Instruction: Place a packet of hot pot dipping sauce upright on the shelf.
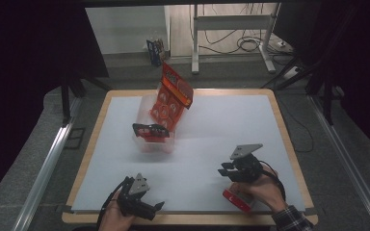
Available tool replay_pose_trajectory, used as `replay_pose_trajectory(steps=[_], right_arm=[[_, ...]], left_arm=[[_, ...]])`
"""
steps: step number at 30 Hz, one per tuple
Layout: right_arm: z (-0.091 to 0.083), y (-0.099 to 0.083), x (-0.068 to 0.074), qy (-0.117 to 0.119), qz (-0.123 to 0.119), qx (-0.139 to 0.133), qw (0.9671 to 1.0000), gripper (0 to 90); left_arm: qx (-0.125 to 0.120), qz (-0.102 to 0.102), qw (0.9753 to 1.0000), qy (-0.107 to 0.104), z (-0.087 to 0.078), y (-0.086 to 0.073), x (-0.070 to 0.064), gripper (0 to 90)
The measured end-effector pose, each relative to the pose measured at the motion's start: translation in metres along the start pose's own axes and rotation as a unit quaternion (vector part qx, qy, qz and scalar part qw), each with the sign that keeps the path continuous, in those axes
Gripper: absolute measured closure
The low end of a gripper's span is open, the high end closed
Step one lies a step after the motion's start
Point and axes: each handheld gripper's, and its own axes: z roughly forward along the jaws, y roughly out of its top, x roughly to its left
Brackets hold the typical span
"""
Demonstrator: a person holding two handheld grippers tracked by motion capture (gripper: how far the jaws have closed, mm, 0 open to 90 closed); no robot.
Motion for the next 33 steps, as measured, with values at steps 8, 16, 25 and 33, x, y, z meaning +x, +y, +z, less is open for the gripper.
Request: replay_pose_trajectory(steps=[8, 16, 25, 33], right_arm=[[-0.021, -0.031, 0.001, -0.024, -0.004, 0.020, 0.9995, 88.7], [-0.044, -0.063, -0.005, -0.050, 0.022, 0.033, 0.9980, 88.9], [-0.050, -0.088, -0.010, -0.056, 0.032, 0.063, 0.9959, 88.9], [-0.037, -0.084, -0.012, -0.046, 0.046, 0.059, 0.9961, 89.1]], left_arm=[[0.002, 0.002, 1.0000, -0.001, 0.001, 0.000, 0.000, 0.0], [0.002, 0.002, 1.0000, 0.000, 0.001, 0.000, 0.000, 0.0], [0.007, 0.004, 1.0000, -0.001, 0.003, 0.001, -0.001, 0.0], [0.008, 0.004, 1.0000, -0.003, 0.004, 0.001, 0.000, 0.0]])
